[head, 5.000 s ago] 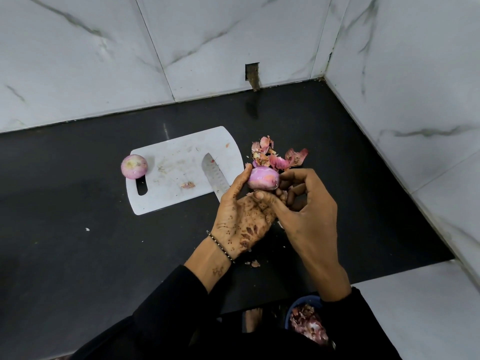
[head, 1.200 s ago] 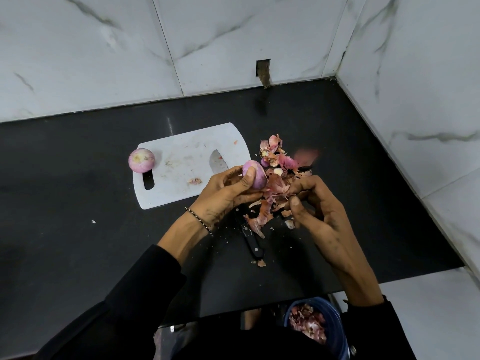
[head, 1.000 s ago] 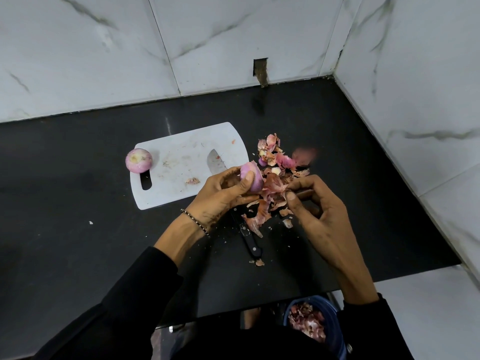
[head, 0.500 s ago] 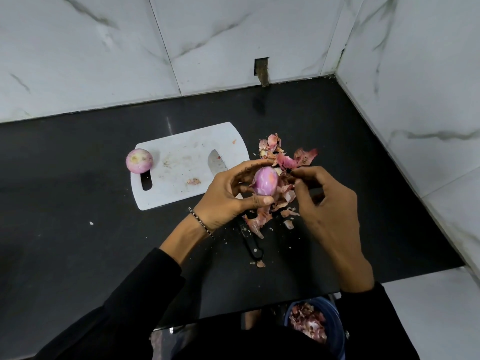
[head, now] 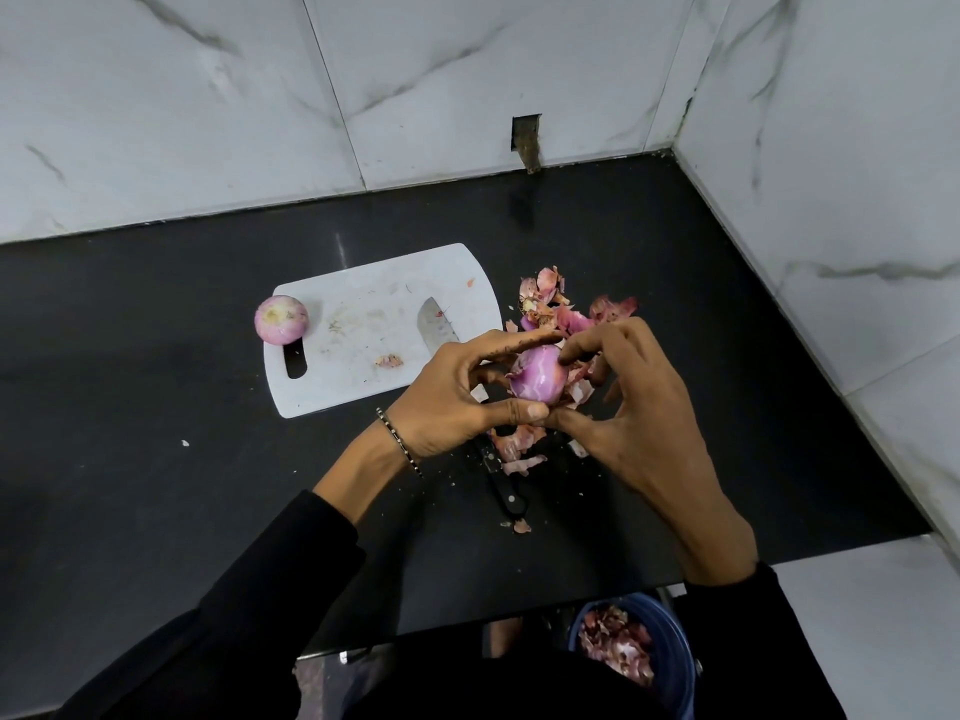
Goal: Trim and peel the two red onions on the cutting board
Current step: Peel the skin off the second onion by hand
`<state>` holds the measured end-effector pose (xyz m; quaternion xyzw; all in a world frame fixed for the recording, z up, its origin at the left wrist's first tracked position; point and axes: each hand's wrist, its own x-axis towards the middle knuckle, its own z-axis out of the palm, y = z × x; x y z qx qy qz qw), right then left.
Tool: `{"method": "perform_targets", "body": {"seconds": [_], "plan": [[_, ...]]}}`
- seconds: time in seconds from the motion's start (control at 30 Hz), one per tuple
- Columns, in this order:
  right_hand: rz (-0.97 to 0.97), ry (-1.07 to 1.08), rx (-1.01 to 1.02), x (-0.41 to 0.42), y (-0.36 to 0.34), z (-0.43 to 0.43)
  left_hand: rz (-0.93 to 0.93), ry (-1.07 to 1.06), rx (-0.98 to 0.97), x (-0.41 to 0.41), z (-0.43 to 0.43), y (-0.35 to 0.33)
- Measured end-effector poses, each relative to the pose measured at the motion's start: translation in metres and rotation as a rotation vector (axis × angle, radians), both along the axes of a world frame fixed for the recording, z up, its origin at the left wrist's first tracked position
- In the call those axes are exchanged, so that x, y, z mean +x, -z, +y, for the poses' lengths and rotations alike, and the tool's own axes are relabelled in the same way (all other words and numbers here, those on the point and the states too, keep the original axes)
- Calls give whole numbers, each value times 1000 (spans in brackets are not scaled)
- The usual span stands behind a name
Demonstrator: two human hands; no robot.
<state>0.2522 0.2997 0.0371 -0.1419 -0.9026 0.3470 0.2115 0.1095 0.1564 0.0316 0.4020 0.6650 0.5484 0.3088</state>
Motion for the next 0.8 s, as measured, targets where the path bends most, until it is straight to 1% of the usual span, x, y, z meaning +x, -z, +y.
{"method": "perform_targets", "body": {"seconds": [0.1,0.27,0.37,0.47,0.57,0.67,0.8], "plan": [[-5,-15,-25,1,-1,0,26,46,-30,-2,0,0],[22,16,49,2,6,-6,33,51,-33,-5,2,0],[70,88,-30,4,8,-8,26,44,-18,-8,3,-2],[57,137,-98,4,3,-4,-4,33,-8,-7,5,-4],[66,71,-134,5,-2,-4,-37,11,14,-4,6,-1],[74,-15,-125,7,-2,-2,-60,-4,17,-2,5,-1],[100,-12,-83,10,-1,-2,-98,-47,16,-5,2,3]]}}
